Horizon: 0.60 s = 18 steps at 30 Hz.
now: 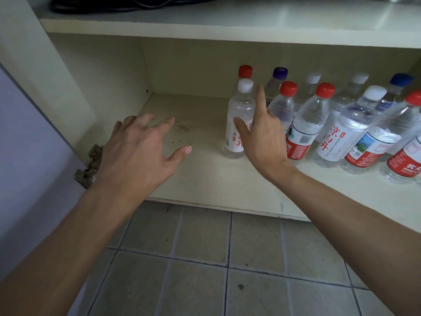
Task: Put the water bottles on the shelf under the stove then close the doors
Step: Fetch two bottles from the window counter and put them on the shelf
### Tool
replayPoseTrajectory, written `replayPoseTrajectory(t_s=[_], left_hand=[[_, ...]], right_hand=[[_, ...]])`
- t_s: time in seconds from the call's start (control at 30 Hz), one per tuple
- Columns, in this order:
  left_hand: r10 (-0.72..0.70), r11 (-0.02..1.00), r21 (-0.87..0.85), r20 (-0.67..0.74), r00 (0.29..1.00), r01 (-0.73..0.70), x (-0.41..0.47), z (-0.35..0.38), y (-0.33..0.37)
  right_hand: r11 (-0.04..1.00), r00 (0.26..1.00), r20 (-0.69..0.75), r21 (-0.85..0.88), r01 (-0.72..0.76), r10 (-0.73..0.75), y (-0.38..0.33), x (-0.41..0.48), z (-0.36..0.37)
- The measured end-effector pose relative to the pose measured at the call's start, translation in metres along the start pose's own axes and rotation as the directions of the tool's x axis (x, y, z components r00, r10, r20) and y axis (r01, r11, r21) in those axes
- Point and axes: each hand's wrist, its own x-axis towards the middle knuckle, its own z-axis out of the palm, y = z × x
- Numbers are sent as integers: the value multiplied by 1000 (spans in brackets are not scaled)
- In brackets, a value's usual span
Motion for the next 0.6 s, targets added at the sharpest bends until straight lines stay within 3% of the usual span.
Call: replayPoseTrajectory(t_s=[0.13, 0.27, 0.43, 0.6], left_hand=[[26, 1000, 7, 12, 1000, -26, -4, -4, 18], [69, 998, 5, 57, 996, -69, -8, -6, 32], [25, 1000, -18, 151, 988, -23, -22, -42, 58], [13, 999, -31, 226, 974, -6, -30, -134, 80]], right_hand=[[959, 993, 82, -264, 105, -86, -7, -27, -35], [793, 948, 312, -560, 239, -65, -26, -44, -75], [844, 909, 416, -498, 199, 31, -63, -47, -134], [843, 876, 468, -512, 163, 115, -114, -46, -212]])
